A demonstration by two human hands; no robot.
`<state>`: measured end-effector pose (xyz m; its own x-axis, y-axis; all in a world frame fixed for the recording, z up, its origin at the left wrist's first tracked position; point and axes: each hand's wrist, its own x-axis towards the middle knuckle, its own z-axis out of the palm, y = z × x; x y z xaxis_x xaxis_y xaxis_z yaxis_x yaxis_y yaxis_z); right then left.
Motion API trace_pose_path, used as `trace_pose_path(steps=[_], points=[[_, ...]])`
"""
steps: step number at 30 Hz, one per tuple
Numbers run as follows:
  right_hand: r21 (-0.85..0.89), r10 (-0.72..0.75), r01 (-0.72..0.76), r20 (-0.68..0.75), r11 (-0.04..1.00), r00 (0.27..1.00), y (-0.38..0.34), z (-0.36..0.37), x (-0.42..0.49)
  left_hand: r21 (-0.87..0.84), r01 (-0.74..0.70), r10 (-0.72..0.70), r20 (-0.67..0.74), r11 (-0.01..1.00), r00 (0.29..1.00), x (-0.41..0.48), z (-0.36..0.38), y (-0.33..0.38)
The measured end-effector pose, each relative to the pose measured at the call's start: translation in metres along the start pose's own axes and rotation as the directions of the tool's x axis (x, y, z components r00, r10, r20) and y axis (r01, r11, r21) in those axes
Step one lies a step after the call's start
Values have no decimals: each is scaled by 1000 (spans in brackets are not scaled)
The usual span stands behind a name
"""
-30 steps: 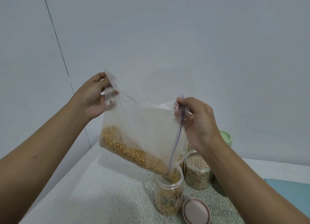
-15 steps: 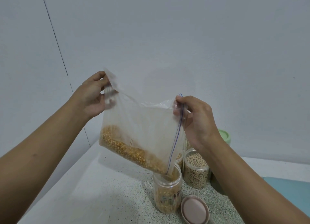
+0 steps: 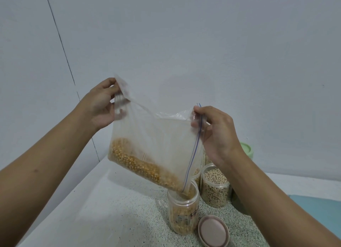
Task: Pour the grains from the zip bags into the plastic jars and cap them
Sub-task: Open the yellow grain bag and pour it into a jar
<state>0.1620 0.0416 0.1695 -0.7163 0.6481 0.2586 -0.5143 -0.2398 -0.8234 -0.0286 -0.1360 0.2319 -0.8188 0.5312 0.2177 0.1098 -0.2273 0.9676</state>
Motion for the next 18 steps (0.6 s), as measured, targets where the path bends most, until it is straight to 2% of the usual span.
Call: trace_pose_path(steps=[18], points=[[0, -11, 11, 5, 1000, 1000, -1, 3, -5, 6, -22, 22, 2, 1000, 1000, -6, -2, 8]])
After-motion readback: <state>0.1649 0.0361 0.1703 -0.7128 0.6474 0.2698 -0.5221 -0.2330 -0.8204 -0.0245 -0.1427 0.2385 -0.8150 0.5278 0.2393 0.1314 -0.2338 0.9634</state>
